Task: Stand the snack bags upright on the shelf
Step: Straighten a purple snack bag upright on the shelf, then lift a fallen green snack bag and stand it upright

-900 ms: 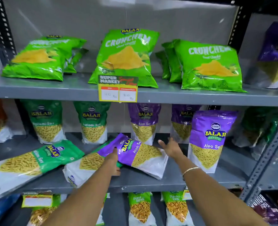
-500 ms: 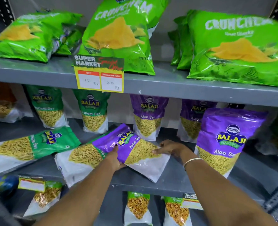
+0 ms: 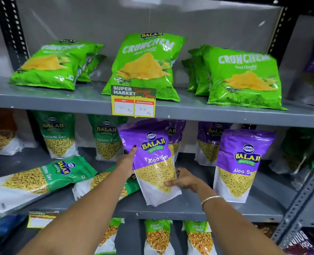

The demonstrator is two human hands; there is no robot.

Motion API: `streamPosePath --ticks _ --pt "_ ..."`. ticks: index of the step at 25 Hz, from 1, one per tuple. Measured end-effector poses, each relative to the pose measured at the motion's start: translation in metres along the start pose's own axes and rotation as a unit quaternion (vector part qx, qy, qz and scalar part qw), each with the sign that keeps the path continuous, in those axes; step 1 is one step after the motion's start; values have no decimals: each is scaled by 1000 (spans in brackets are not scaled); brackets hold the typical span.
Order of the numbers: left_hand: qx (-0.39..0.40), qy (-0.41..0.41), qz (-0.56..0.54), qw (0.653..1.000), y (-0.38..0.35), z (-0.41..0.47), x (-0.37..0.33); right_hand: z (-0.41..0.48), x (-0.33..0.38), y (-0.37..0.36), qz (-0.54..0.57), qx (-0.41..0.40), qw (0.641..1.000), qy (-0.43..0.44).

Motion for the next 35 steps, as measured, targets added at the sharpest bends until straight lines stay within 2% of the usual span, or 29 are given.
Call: streamPosePath --ticks 7,11,18,22,25,26,28,31,33,35 --pt "74 -17 65 995 -41 -1 -3 24 -38 15 -2 -180 983 -28" --pt "120 -14 101 988 -66 7 19 26 -63 25 5 -235 971 -52" --pt "139 -46 146 978 -81 9 33 34 -89 28 17 -231 972 -37" --pt "198 -28 189 962 -76 0 31 32 -91 28 13 -209 977 -39" --pt "191 -85 300 931 -52 5 15 28 -88 30 -6 -198 979 -49" --pt "176 -120 355 910 -35 12 6 23 -83 28 -14 -184 981 -63" --pt "140 -153 478 853 10 27 -10 14 -75 23 -39 -168 980 -104" --pt "102 -135 626 761 86 51 -29 -4 -59 5 15 -180 966 -187" --pt "95 -128 659 735 130 66 -38 -21 -33 -34 68 -170 962 -205" --pt "110 -50 649 751 167 81 -35 -15 -11 -85 114 -143 964 -195"
Point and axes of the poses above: each hand's wrist, its own z-axis towards the middle knuckle, its own y-axis out of the back of the hand, x = y × z, the point moved 6 cm from there along z, towards the middle knuckle, and after that the axes turned 7 degrees about -z, right-handed, at the moved point
